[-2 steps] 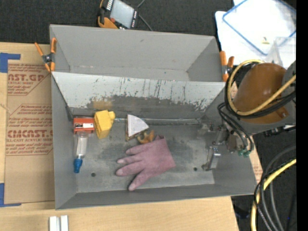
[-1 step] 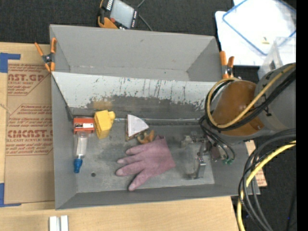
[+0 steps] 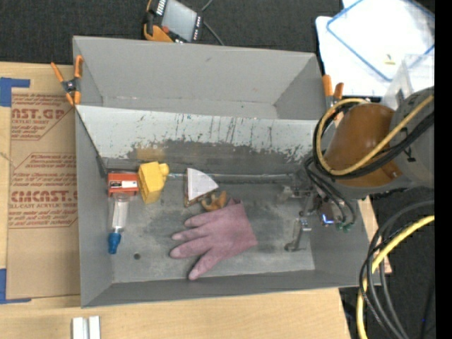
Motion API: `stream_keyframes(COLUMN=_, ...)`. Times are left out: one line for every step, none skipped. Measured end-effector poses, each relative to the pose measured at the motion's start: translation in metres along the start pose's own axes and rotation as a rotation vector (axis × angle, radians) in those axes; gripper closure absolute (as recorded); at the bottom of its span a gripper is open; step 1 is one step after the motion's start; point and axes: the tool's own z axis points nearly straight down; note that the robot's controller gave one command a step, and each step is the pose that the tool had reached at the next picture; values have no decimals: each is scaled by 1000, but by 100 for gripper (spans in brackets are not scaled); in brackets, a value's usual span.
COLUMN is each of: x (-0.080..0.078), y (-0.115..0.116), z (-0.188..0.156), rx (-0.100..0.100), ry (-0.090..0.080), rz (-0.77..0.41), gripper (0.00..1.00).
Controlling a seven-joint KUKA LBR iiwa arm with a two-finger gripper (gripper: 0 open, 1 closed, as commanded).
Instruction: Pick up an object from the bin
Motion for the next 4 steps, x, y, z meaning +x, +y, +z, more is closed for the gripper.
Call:
stream_keyframes(x=26, y=57, z=43, rx=-7, ry=18, rz=-49, gripper=100)
stream_keyframes(x=26, y=57, z=43, rx=-7, ry=18, rz=-49, gripper=100)
stream_keyframes(x=30, y=60, z=39, rx=-7, ry=19, rz=-77, gripper=100)
stream_keyframes(x=17, y=65, z=43, rx=-7, ry=18, rz=-65, gripper=100)
